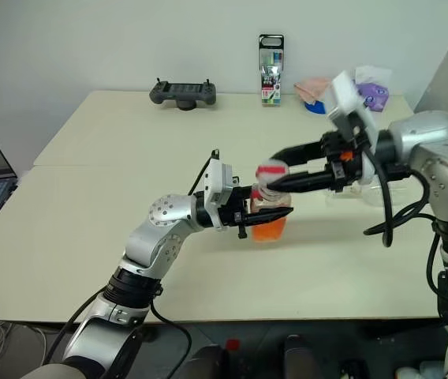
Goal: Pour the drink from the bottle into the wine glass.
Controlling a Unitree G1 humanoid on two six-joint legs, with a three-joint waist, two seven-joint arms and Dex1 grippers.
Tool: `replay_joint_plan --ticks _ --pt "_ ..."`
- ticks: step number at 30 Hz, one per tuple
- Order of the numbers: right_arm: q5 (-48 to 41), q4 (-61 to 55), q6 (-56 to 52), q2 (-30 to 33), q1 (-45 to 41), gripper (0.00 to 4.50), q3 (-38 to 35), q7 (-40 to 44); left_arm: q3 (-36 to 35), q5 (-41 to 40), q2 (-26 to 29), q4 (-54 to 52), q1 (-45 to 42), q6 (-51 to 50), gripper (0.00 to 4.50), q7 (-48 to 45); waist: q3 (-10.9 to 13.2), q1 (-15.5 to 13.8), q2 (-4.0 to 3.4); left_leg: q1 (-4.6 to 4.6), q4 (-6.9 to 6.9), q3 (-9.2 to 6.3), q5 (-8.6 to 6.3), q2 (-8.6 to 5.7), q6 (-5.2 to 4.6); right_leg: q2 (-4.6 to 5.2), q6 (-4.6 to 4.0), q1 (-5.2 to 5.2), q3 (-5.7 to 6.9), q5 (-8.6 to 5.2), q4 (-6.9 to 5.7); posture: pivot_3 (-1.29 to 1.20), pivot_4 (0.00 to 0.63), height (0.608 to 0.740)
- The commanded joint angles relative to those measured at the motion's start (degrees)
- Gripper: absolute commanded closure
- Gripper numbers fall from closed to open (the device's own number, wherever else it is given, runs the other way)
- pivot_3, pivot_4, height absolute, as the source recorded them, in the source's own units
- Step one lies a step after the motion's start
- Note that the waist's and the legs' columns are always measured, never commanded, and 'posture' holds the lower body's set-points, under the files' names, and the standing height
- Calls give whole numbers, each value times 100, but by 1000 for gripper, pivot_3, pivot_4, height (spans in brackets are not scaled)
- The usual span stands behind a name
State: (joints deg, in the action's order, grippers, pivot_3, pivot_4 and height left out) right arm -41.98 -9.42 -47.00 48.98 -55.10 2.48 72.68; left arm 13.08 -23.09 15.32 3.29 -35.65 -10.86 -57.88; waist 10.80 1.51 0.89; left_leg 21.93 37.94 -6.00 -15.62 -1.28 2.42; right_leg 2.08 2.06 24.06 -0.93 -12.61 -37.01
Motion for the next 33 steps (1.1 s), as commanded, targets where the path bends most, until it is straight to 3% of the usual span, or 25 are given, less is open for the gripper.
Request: replay_joint_plan --ticks 1,8,12,15,18,21,25,33 --pt "-229 -360 -238 70 -81 2780 -354 -245 -125 45 -50 16 -27 71 2845 45 0 0 0 1 0 0 0 0 0 0 -1 0 0 1 1 0 150 740" --pt "19 -404 -262 260 244 2791 -529 -577 -298 44 -232 132 -98 335 2846 177 0 -4 0 4 1 2 0 -1 0 2 -1 1 0 1 1 0 150 740" --pt "452 -491 -210 141 1430 2792 -1255 -1821 -521 13 -321 141 -222 464 2846 363 0 -32 3 4 5 -2 0 0 0 2 -2 -1 3 2 -2 0 150 740" --pt "1120 -780 17 -713 3015 2793 -2156 -3576 -546 -1 -291 70 -169 442 2846 309 -9 -103 16 1 4 -1 0 2 0 1 -2 -4 2 2 -6 0 150 740" --pt "1681 -1373 161 -1655 4324 2794 -2344 -4813 -520 -8 -293 -12 -87 399 2846 282 -9 -144 7 4 -5 5 1 -1 1 4 -2 5 -5 2 -10 0 150 740" --pt "1824 -1616 195 -2222 4793 2794 -2362 -5385 -470 -28 -284 -121 -27 355 2846 234 -3 -94 -16 1 -2 26 2 0 3 3 -2 14 -26 2 -20 0 150 740" --pt "2096 -1699 300 -2456 5267 2794 -2126 -5662 -484 -12 -283 -109 -94 323 2846 217 -4 -68 -15 -14 5 38 4 0 6 -3 39 -3 -36 -3 -10 0 150 740" --pt "2412 -1453 239 -2250 5412 46 -2039 -5792 -627 103 -291 237 -315 445 2846 347 -4 -4 -15 -26 5 34 5 -1 3 -4 40 -20 -33 -3 -3 0 150 740"
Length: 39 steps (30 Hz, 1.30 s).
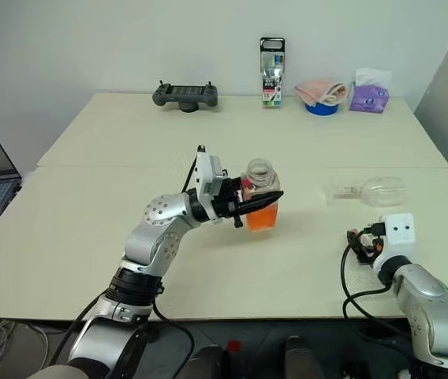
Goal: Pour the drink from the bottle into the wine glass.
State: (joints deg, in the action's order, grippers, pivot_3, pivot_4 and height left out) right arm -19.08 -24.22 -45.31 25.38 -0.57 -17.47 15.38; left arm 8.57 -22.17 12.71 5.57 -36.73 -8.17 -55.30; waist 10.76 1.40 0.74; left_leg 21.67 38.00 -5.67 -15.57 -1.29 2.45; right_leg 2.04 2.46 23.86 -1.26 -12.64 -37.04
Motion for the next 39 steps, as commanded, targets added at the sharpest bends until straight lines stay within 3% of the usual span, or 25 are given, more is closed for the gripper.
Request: replay_joint_plan --ticks 1,6,10,14,16,23,26,30,39 --pt "135 59 68 141 -72 13 -54 -65 -191 27 -35 67 -234 206 2846 114 0 9 0 -1 0 0 0 0 0 0 0 -1 0 0 0 0 150 740" --pt "-49 -307 27 365 -316 0 -33 172 -367 93 -23 384 -371 339 2846 304 0 19 0 -1 0 -3 0 0 0 -1 0 0 2 0 -3 0 150 740" --pt "-1146 -1295 -482 527 -964 0 192 824 -731 259 177 786 -469 468 2846 736 0 68 0 -1 -1 0 0 3 -1 -5 0 3 -1 0 -5 0 150 740" --pt "-2022 -1722 -1007 526 -1860 0 1099 1372 -1371 341 453 1403 -610 525 2846 1563 0 84 1 -2 -4 -30 -1 22 -2 -28 0 2 22 0 -5 0 150 740" --pt "-1905 -1498 -955 199 -2456 0 1787 1304 -1724 396 634 1784 -712 631 2846 2009 1 81 2 1 -4 -42 -1 27 -2 -32 -1 2 35 1 -6 0 150 740" --pt "-927 -231 -211 -1213 -3631 0 3081 685 -2348 626 1210 2706 -639 1220 2847 2641 0 37 6 21 -3 -40 2 22 3 -24 -36 27 31 22 -7 0 150 740" --pt "-596 222 27 -1556 -3816 0 3220 513 -2558 534 1329 3128 -731 1382 2847 2720 -4 14 12 24 -5 -46 4 8 7 -7 -36 28 38 23 -8 0 150 740" --pt "-265 472 275 -1717 -3811 0 3217 383 -2591 587 1349 3418 -754 1548 2847 2681 -8 -23 19 36 -4 -46 4 -11 11 15 -34 29 41 24 3 0 150 740" --pt "-123 391 227 -1447 -3620 0 3090 620 -2545 731 1341 4076 -693 1906 2847 2628 -8 19 21 29 -6 -50 3 -3 11 9 -31 30 45 26 -12 0 150 740"
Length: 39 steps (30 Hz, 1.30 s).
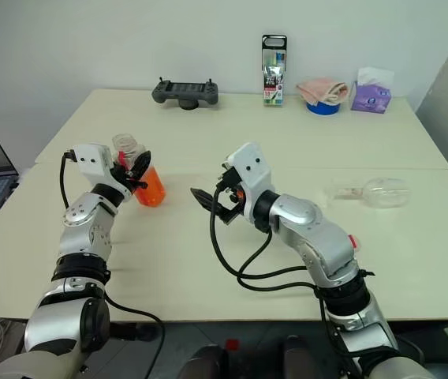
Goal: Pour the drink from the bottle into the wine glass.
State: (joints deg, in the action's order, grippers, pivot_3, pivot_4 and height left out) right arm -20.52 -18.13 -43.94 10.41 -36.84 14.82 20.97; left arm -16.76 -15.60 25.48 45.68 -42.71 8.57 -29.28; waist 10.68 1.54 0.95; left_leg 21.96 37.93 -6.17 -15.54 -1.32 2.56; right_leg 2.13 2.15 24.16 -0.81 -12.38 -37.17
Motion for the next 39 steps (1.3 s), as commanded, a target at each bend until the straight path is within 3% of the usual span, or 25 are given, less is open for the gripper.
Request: replay_joint_plan --ticks 1,8,9,16,26,34,39 --pt "17 -230 75 76 29 0 -181 64 12 94 48 85 -56 268 2497 12 0 11 0 -2 0 1 0 0 0 0 0 -1 -2 0 -1 0 150 740" --pt "48 -303 45 136 113 0 -236 50 75 201 50 16 189 339 185 82 0 29 1 -7 2 4 1 1 0 -1 0 -2 -5 0 -5 0 150 740" --pt "51 -312 45 144 128 0 -244 48 78 202 51 -46 251 306 25 97 0 30 1 -7 2 4 1 1 0 -2 0 -2 -5 0 -6 0 150 740" --pt "98 -266 97 235 191 0 -345 72 21 120 70 -623 742 62 25 220 -1 30 1 -6 1 4 1 1 0 -1 0 -2 -5 0 -4 0 150 740" --pt "-54 -56 396 623 769 0 -1285 320 -197 -537 -223 -3573 2836 -1321 25 566 -1 26 1 -7 -1 8 0 3 0 2 0 -3 -13 0 0 0 150 740" --pt "-896 -411 186 484 2100 0 -2895 -64 -168 -1029 -41 -5877 5171 -2205 25 48 -1 21 0 -11 -5 15 -1 10 -1 0 -4 -10 -18 -4 10 0 150 740" --pt "-1615 -391 215 -136 2466 0 -3742 -686 450 -1122 149 -6490 5267 -2556 25 -452 -1 1 -5 -15 1 16 4 10 -7 -6 6 -14 -17 -23 5 0 150 740"
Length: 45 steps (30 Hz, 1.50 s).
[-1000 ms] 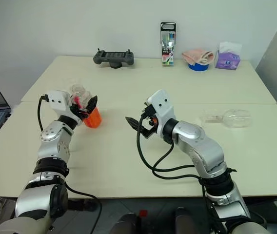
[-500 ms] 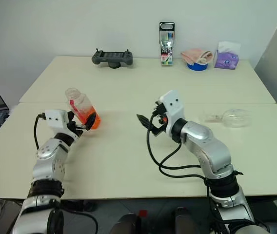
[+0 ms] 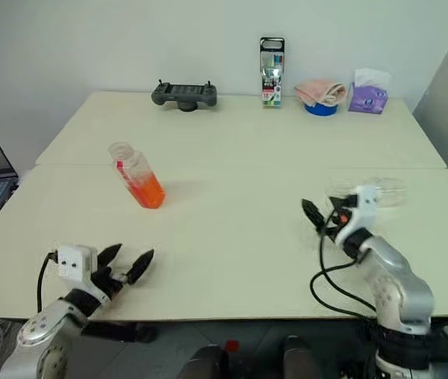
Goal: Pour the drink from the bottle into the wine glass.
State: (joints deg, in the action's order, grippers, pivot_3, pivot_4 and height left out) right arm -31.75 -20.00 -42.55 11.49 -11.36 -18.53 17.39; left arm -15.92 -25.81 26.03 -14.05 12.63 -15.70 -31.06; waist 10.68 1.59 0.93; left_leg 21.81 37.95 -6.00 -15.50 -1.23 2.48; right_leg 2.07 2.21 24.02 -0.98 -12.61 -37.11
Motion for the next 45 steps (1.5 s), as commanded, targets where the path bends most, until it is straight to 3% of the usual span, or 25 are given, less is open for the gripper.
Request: replay_joint_plan --ticks 1,7,10,14,29,32,37,42,43,45 --pt "-658 -78 80 -407 -134 0 -579 -510 618 25 169 -503 -454 -99 25 -437 -3 -5 -5 -4 0 0 5 -1 -9 -1 -17 -5 0 -5 1 0 150 740" --pt "-1625 889 139 -1121 -951 0 -1365 -1636 1828 624 203 -82 -1921 382 25 -1195 -3 26 -7 -14 -7 8 6 0 -11 -8 -2 -14 -2 7 4 0 150 740" --pt "-2284 1470 260 -1370 -1414 0 -1909 -2328 2072 518 148 -115 -2378 295 25 -1453 -4 45 -9 -10 -17 21 6 5 -12 -10 -32 2 -12 25 0 0 150 740" --pt "-2902 2191 475 -1320 -1955 0 -2319 -2657 2259 434 173 -109 -2757 145 25 -1770 2 40 -19 -4 -17 18 5 8 -13 -13 -32 7 -9 25 -2 0 150 740" --pt "-2910 5290 1726 -728 -3133 0 -2620 -2219 2136 543 97 116 -2876 138 25 -1753 1 85 -21 -11 -11 35 6 12 -16 -22 -29 1 -27 25 0 0 150 740" --pt "-2757 5674 2037 -635 -3250 927 -2572 -2149 2114 555 108 118 -2877 134 0 -1736 1 102 -21 -13 -10 36 6 12 -16 -24 -27 -1 -28 25 1 0 150 740" --pt "-2374 4967 1986 -771 -2929 2729 -2079 -2254 1966 516 211 177 -2804 111 0 -1711 0 115 -22 -10 -11 34 6 12 -16 -24 -28 2 -29 26 0 0 150 740" --pt "-1209 3439 1720 -646 -2409 4313 -279 -1544 1614 326 425 -35 -2408 -31 0 -1699 2 133 -25 -7 -17 32 5 17 -18 -25 -29 9 -27 24 0 0 150 740" --pt "-624 3071 1877 -491 -2340 4329 500 -1133 1471 254 481 -110 -2270 -109 0 -1669 3 138 -26 -7 -17 32 5 18 -17 -26 -25 10 -27 22 1 0 150 740" --pt "67 2689 2083 -300 -2266 4329 1357 -638 1326 174 535 -195 -2130 -214 0 -1620 9 168 -35 -4 -16 35 5 19 -17 -28 -9 16 -30 13 1 0 150 740"
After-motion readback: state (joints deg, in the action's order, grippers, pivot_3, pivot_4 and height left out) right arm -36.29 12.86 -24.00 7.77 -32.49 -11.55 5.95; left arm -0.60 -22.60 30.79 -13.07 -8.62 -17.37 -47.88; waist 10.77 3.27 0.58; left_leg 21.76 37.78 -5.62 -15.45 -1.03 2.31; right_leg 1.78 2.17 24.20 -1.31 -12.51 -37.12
